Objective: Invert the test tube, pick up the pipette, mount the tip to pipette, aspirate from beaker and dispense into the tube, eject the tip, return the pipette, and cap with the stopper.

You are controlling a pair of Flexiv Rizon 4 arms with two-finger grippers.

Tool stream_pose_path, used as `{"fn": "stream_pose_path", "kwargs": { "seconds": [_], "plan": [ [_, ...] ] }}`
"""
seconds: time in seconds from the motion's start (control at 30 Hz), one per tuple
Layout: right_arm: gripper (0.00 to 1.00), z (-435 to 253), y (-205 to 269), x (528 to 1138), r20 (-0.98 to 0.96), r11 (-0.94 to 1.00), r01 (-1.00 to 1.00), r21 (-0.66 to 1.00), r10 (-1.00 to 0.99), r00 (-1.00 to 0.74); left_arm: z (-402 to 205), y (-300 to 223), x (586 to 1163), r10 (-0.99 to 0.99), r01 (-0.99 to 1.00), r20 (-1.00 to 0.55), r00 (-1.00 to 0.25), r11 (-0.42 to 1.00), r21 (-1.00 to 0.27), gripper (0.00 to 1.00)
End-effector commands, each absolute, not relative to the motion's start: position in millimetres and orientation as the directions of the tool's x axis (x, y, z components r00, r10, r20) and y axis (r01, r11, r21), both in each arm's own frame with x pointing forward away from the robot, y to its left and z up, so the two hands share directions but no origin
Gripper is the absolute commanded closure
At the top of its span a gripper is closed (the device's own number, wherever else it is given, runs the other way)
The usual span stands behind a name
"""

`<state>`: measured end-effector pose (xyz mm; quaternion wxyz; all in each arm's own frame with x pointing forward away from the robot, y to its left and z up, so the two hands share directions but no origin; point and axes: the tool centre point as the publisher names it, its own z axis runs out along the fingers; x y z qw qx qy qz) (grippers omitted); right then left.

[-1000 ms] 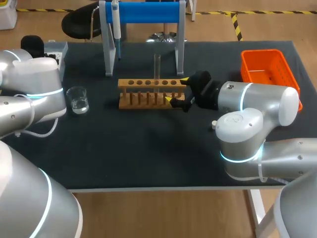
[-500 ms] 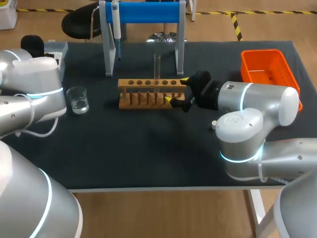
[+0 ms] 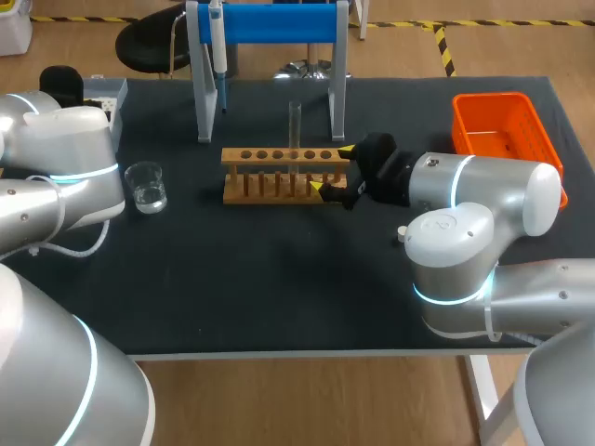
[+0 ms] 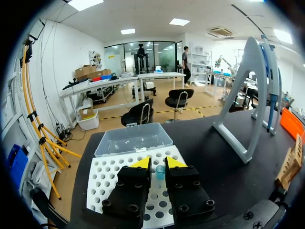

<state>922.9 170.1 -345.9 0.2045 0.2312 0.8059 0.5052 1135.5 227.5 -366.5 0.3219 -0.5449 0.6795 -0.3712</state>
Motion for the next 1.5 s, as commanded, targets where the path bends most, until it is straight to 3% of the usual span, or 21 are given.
{"fn": "stream_pose_path", "kwargs": {
  "seconds": [0.03,0.17,0.3,1.5],
  "plan": [
    [0.0,-346.1,169.2,922.8,-0.095,0.381,0.165,0.91,0.578,-0.811,-366.0,227.4,1135.8,-0.979,-0.504,-0.031,-0.2,0.13,-0.854,0.84],
    [0.0,-346.1,169.2,922.8,-0.095,0.381,0.165,0.91,0.578,-0.811,-365.8,226.7,1134.8,-0.979,-0.505,-0.032,-0.202,0.132,-0.853,0.89],
    [0.0,-346.1,169.2,922.8,-0.095,0.381,0.165,0.91,0.578,-0.811,-365.1,226.5,1134.0,-0.979,-0.506,-0.033,-0.202,0.133,-0.852,1.0],
    [0.0,-346.1,169.2,922.8,-0.095,0.381,0.165,0.91,0.578,-0.811,-307.4,219.7,1132.2,-0.973,-0.438,-0.133,-0.188,0.205,-0.875,1.0]
  ]
}}
